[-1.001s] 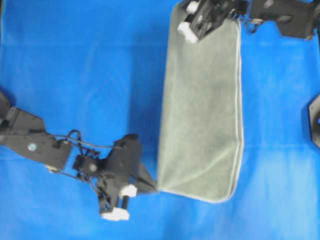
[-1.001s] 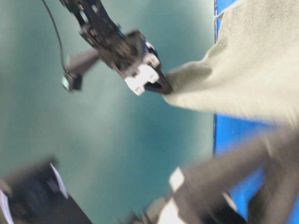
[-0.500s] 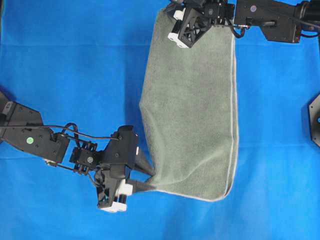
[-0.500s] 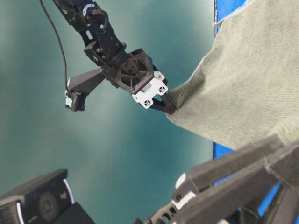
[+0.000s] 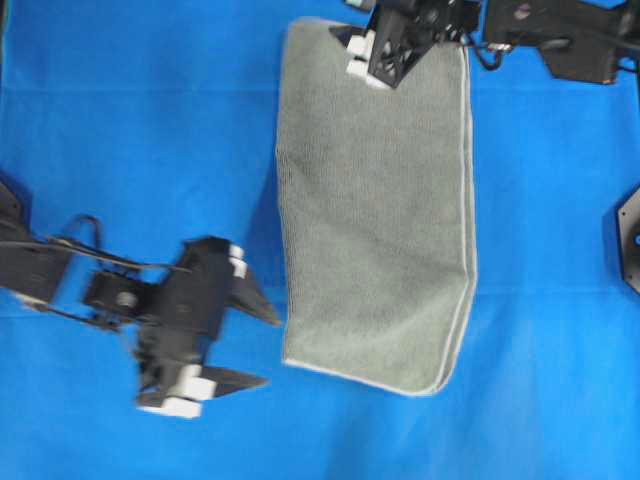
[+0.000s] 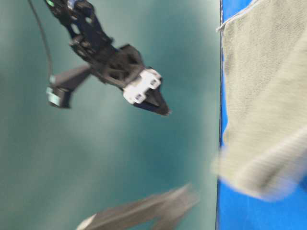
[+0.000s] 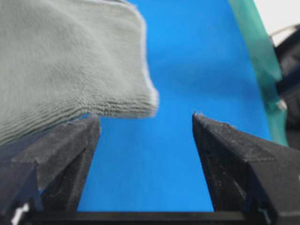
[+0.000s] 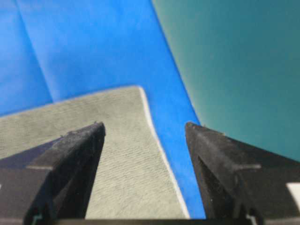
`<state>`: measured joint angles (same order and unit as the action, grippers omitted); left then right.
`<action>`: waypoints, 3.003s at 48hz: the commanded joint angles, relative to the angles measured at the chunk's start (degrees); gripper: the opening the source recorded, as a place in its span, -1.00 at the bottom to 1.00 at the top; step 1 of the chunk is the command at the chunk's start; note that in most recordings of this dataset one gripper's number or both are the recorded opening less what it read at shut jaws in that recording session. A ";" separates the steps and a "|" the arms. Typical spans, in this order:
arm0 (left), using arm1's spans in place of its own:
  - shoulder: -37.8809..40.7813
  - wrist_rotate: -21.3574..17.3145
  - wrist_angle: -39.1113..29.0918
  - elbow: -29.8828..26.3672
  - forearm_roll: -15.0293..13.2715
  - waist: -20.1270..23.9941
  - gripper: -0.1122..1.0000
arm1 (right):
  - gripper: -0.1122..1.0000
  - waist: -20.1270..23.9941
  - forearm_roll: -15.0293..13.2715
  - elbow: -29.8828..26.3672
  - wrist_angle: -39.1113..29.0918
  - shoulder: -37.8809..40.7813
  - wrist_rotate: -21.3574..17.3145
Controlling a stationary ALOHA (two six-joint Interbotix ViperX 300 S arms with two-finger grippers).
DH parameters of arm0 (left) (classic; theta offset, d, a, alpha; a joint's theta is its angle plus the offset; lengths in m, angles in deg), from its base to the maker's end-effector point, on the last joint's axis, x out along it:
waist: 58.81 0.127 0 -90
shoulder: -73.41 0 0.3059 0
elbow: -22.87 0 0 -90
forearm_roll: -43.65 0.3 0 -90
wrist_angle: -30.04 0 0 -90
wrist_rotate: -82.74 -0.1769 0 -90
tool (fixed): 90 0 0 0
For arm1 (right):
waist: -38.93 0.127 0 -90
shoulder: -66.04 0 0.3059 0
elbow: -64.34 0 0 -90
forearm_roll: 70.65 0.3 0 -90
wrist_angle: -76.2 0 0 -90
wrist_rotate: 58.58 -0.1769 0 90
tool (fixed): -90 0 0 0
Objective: Fold a large towel.
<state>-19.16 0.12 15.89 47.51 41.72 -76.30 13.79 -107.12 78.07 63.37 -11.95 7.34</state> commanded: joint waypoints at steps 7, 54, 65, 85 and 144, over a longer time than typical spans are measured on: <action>-10.20 -4.75 -3.16 1.49 0.44 6.33 0.52 | 0.40 1.67 -0.09 5.36 -0.09 -10.46 -0.97; 22.85 -10.90 24.43 -2.29 0.44 45.00 0.52 | 0.40 -15.64 2.20 22.50 10.72 -3.87 -10.11; 30.76 -10.55 25.49 -7.73 0.09 48.34 0.46 | 0.40 -18.46 1.76 19.25 12.39 3.78 -9.84; 36.21 -12.83 24.61 -10.20 0.35 50.10 -0.75 | -0.69 -18.90 0.70 18.28 14.50 5.63 -9.23; 1.14 -26.63 11.60 2.37 0.35 46.14 -0.75 | -0.72 -2.99 -5.01 15.38 -5.89 -21.01 -9.93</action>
<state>-13.98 -26.60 27.41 47.24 42.07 -27.78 7.20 -112.04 91.96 59.33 -29.17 -2.24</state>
